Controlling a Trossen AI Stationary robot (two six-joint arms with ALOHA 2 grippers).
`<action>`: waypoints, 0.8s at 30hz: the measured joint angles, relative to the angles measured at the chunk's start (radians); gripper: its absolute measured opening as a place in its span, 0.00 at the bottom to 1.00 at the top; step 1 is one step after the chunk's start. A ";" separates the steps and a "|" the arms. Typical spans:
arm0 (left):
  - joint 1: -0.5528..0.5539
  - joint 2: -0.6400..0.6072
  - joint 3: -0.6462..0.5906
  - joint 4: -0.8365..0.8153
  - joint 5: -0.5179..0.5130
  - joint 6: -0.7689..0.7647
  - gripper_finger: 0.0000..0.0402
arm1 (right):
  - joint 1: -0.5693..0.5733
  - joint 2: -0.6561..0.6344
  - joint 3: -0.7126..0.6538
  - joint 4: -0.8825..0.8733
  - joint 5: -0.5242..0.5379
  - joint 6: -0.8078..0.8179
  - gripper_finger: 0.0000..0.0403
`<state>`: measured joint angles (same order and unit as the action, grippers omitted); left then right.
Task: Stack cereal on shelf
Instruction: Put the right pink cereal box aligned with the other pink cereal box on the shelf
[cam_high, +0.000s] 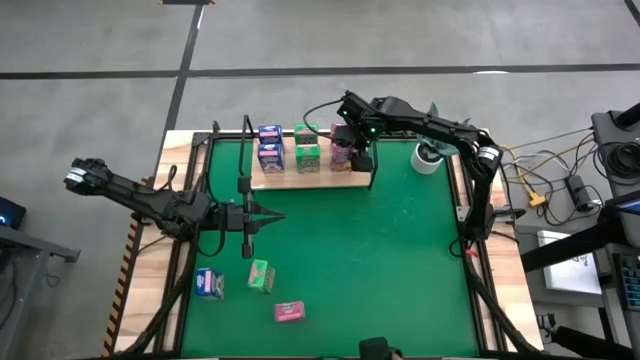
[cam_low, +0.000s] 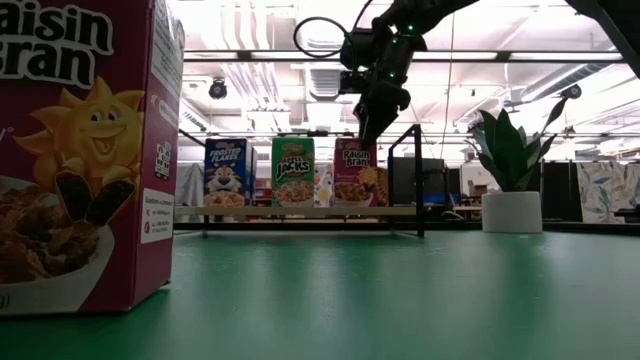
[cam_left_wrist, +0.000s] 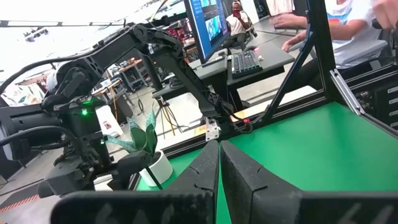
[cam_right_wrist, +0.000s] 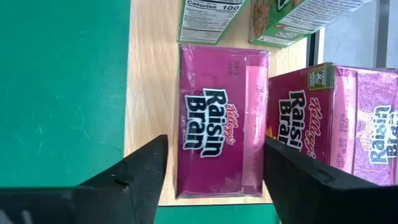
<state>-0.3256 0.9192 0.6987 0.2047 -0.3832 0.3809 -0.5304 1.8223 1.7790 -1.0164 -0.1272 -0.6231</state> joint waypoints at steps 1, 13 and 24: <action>0.000 0.000 0.000 -0.001 0.000 0.000 0.00 | 0.000 -0.001 0.000 0.000 0.000 0.001 0.60; 0.000 0.000 0.000 -0.005 0.000 0.003 0.00 | 0.010 -0.004 0.153 -0.125 -0.002 0.078 0.62; 0.000 0.000 0.000 -0.005 0.000 0.004 0.00 | 0.037 -0.005 0.155 -0.087 -0.004 0.134 0.21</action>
<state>-0.3256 0.9195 0.6987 0.1997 -0.3828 0.3847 -0.4938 1.8172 1.9338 -1.1037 -0.1314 -0.4889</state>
